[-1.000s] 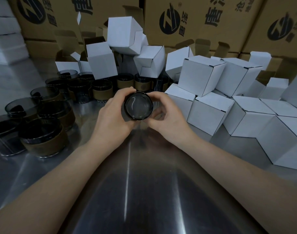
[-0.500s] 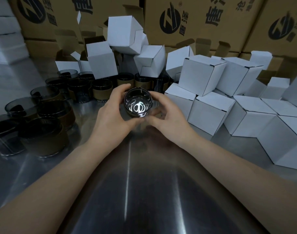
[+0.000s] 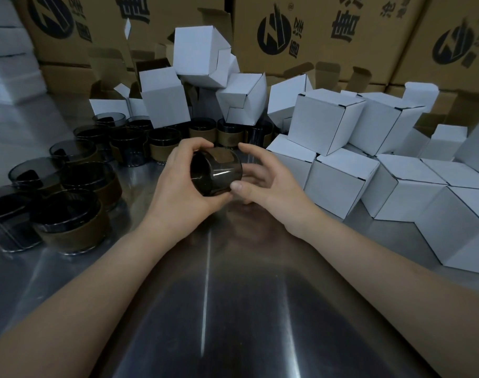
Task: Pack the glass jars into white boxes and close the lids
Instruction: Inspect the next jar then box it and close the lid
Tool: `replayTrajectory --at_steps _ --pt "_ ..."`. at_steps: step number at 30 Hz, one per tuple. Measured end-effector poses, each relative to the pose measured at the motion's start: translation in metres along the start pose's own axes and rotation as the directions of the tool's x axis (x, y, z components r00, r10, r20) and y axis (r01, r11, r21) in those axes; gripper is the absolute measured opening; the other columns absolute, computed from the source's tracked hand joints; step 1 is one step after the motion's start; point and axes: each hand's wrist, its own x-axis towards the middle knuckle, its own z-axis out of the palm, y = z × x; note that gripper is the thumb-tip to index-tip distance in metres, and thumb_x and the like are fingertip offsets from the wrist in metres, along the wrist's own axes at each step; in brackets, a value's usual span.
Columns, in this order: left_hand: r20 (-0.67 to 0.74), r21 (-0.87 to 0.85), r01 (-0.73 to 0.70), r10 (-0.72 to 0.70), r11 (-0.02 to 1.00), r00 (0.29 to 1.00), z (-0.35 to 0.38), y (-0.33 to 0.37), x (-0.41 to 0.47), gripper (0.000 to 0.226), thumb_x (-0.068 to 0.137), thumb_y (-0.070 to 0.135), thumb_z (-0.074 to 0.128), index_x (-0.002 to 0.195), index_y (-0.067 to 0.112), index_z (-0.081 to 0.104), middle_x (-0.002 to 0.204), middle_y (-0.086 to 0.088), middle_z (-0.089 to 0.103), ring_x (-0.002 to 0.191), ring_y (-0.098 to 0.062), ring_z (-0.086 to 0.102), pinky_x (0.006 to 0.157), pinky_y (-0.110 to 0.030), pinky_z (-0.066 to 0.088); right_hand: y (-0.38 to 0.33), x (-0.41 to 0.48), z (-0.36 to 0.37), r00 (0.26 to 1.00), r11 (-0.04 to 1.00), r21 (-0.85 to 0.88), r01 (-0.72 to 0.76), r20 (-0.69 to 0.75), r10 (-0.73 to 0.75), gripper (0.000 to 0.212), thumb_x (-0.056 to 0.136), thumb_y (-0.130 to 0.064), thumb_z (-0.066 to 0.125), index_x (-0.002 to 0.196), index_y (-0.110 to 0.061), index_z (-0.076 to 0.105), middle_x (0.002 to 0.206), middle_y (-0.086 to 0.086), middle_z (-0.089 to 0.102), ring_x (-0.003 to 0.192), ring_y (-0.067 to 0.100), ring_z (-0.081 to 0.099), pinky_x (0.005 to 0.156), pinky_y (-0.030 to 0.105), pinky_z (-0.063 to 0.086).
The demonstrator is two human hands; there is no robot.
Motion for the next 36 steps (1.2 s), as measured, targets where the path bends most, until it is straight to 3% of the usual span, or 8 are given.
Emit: replayTrajectory --at_steps 7,14,18,21,24,27,31,36 --pt "-0.041 -0.144 0.002 -0.008 0.990 0.999 0.001 0.005 -0.003 0.078 0.058 0.052 0.077 0.122 0.026 0.041 0.108 0.026 0.054 0.100 0.012 0.057 0.078 -0.004 0.045 -0.007 -0.001 0.004 0.992 0.963 0.241 -0.119 0.074 0.104 0.053 0.092 -0.007 0.063 0.142 -0.008 0.046 0.125 0.020 0.064 0.114 0.037 0.063 0.097 0.058 0.050" --pt "-0.065 0.078 0.015 -0.010 0.997 0.998 0.002 0.004 -0.001 0.073 0.063 0.044 0.082 0.124 0.023 0.048 0.119 0.006 0.048 0.114 -0.017 0.047 0.090 -0.027 0.043 -0.010 -0.004 0.008 0.994 0.968 0.231 -0.094 -0.034 0.105 0.053 0.086 -0.004 0.070 0.136 -0.011 0.052 0.126 0.013 0.064 0.108 0.029 0.067 0.091 0.050 0.056" --pt "-0.051 0.219 0.025 -0.014 0.975 0.999 0.004 0.004 0.000 0.071 0.064 0.039 0.077 0.127 0.020 0.050 0.114 0.008 0.040 0.108 -0.010 0.034 0.089 -0.028 0.036 -0.010 -0.007 0.013 0.995 0.995 0.092 -0.026 -0.090 0.035 0.056 0.081 -0.005 0.077 0.131 -0.014 0.055 0.124 0.006 0.063 0.108 0.022 0.065 0.091 0.042 0.057" --pt "-0.036 0.234 0.023 -0.014 0.972 0.999 0.003 0.003 0.000 0.070 0.064 0.034 0.080 0.127 0.020 0.051 0.112 0.011 0.044 0.109 -0.009 0.033 0.090 -0.031 0.036 -0.011 -0.008 0.016 0.986 0.991 -0.119 0.061 -0.149 -0.078 0.056 0.075 -0.012 0.084 0.123 -0.019 0.055 0.119 -0.001 0.062 0.107 0.015 0.061 0.094 0.032 0.053" --pt "-0.029 0.222 0.011 -0.005 0.975 1.000 0.002 0.004 0.000 0.069 0.064 0.028 0.080 0.127 0.022 0.051 0.113 0.016 0.047 0.114 -0.009 0.033 0.094 -0.036 0.037 -0.008 -0.009 0.018 0.967 0.957 -0.252 0.141 -0.171 -0.188 0.062 0.071 -0.017 0.087 0.121 -0.018 0.052 0.121 0.003 0.056 0.111 0.017 0.056 0.095 0.038 0.050" --pt "-0.029 0.198 0.015 -0.009 0.980 1.000 0.001 0.007 0.000 0.067 0.066 0.025 0.079 0.126 0.027 0.051 0.109 0.023 0.046 0.115 -0.004 0.031 0.097 -0.038 0.037 -0.006 -0.010 0.020 0.933 0.902 -0.369 0.224 -0.186 -0.308 0.062 0.069 -0.021 0.088 0.119 -0.021 0.050 0.119 0.002 0.051 0.112 0.011 0.051 0.092 0.022 0.046" --pt "-0.018 0.167 0.007 -0.004 0.986 1.000 -0.001 0.010 -0.002 0.066 0.065 0.028 0.073 0.126 0.032 0.050 0.106 0.033 0.043 0.118 -0.005 0.035 0.101 -0.041 0.037 -0.006 -0.011 0.019 0.895 0.847 -0.447 0.289 -0.189 -0.405 0.063 0.068 -0.020 0.088 0.120 -0.016 0.052 0.116 0.002 0.051 0.110 0.009 0.049 0.085 0.013 0.041" --pt "-0.026 0.165 0.020 -0.016 0.986 1.000 0.000 0.007 -0.002 0.071 0.067 0.021 0.078 0.131 0.031 0.048 0.121 0.018 0.051 0.126 -0.016 0.042 0.104 -0.047 0.038 -0.009 -0.012 0.019 0.886 0.814 -0.486 0.318 -0.155 -0.438 0.064 0.071 -0.020 0.087 0.124 -0.012 0.053 0.118 0.005 0.050 0.110 0.006 0.047 0.083 0.009 0.041"
